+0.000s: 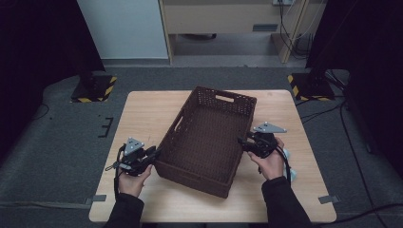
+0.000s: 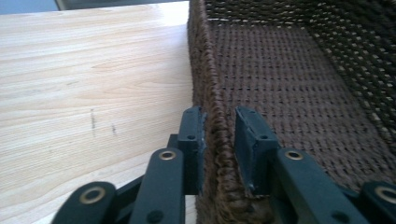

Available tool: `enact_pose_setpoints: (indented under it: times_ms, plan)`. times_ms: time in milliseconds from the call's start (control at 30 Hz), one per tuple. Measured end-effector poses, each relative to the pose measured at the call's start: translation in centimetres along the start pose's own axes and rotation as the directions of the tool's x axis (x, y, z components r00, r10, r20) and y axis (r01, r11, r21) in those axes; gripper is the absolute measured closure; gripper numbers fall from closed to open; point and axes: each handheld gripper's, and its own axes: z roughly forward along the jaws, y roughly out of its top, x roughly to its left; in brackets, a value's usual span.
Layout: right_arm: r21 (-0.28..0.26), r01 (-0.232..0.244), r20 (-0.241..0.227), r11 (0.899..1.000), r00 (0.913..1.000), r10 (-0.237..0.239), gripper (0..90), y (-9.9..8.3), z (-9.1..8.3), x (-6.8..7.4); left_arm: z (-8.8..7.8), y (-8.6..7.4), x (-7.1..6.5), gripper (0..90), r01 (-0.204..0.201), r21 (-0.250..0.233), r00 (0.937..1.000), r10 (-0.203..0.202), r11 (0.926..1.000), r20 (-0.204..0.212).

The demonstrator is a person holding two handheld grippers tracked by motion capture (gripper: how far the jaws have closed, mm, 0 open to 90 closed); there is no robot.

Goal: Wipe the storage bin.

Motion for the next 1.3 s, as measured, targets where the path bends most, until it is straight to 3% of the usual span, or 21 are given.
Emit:
enact_pose_setpoints:
  times_ms: [167,233,333,433,500,633,767,967,1033,1167,1300]
  plan:
    - [0.041,0.002,-0.024,0.999,0.9997,-0.001,50.3,0.0,-0.9,0.5,0.2,0.1,0.7,74.5,0.018,-0.001,0.9998,-0.018,0.9998,-0.003]
    - [0.051,0.041,-0.046,0.998,0.9982,-0.038,53.6,0.3,-1.3,0.6,0.5,0.4,1.0,75.8,0.021,-0.002,0.9998,-0.021,0.9998,-0.008]
    - [0.011,0.053,-0.002,0.999,0.9986,-0.053,47.9,0.6,-1.2,0.5,1.0,0.6,1.2,76.9,0.012,-0.008,0.9996,-0.012,0.9999,-0.025]
    - [0.015,0.053,0.033,0.998,0.9980,-0.053,44.6,0.5,-0.3,0.1,1.4,0.7,1.5,73.9,0.018,0.003,0.9993,-0.018,0.9998,-0.034]
    - [0.012,0.035,0.028,0.999,0.9990,-0.035,45.0,0.3,-0.1,-0.1,1.2,0.8,1.3,71.6,0.008,0.000,0.9990,-0.008,1.0000,-0.045]
    - [0.022,0.007,0.017,1.000,0.9998,-0.008,46.6,0.2,-0.4,-0.1,0.0,0.9,1.0,67.4,0.012,-0.014,0.9997,-0.012,0.9998,-0.020]
    - [0.033,-0.013,0.009,0.999,0.9999,0.013,50.4,0.1,-0.9,0.4,-0.1,0.6,0.9,70.3,-0.011,0.011,0.9985,0.012,0.9999,-0.053]
    - [0.064,0.040,-0.033,0.997,0.9987,-0.038,52.1,0.4,-2.1,1.0,0.5,1.0,2.2,74.6,0.021,0.017,0.9978,-0.020,0.9996,-0.063]
    - [0.018,0.067,-0.010,0.998,0.9977,-0.067,49.6,0.6,-2.0,0.9,1.0,1.3,2.4,74.3,0.013,0.012,0.9967,-0.012,0.9998,-0.080]
    - [0.005,0.061,0.058,0.998,0.9964,-0.062,47.7,0.6,-1.3,0.2,1.3,1.5,2.7,68.2,0.016,0.006,0.9940,-0.015,0.9999,-0.108]
    - [0.011,0.039,0.054,0.999,0.9978,-0.039,50.2,0.3,-1.2,-0.1,0.4,1.4,2.6,58.4,0.023,-0.010,0.9944,-0.024,0.9997,-0.102]
